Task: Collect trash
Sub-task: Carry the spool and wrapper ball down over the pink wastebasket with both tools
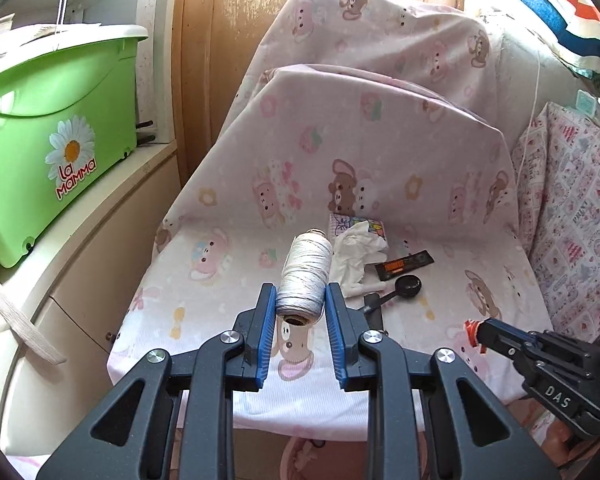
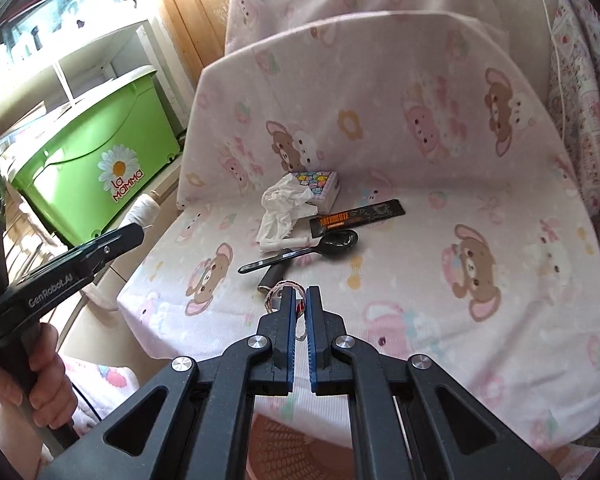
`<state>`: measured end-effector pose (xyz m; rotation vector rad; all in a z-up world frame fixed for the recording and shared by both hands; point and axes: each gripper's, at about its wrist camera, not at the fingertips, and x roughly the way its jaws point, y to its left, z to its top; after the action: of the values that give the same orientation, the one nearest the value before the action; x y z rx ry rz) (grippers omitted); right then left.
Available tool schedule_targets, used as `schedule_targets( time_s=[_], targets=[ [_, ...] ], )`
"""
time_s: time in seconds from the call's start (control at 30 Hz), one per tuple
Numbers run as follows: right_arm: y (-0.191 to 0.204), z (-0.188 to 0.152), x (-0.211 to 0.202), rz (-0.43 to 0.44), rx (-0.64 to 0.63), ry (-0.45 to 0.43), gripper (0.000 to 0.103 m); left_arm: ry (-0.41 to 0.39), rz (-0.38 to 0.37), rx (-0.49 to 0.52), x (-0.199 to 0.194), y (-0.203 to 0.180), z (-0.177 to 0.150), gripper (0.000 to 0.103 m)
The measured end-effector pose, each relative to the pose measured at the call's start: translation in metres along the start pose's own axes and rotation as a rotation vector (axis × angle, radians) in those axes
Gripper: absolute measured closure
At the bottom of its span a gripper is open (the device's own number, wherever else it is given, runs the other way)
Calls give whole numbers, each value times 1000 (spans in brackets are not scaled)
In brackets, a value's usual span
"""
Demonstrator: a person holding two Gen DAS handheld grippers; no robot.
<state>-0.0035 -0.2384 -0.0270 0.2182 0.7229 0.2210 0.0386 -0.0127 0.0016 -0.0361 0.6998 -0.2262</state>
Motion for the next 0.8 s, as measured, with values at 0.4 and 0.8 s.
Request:
schedule_targets(
  time_s=[0.4, 0.8],
  targets=[
    [27, -38, -41, 41, -41, 13, 97, 85, -77, 17, -37, -19, -56, 80],
    [42, -73, -19, 18, -130, 162, 97, 389, -60, 118, -7, -38, -110, 80]
  ],
)
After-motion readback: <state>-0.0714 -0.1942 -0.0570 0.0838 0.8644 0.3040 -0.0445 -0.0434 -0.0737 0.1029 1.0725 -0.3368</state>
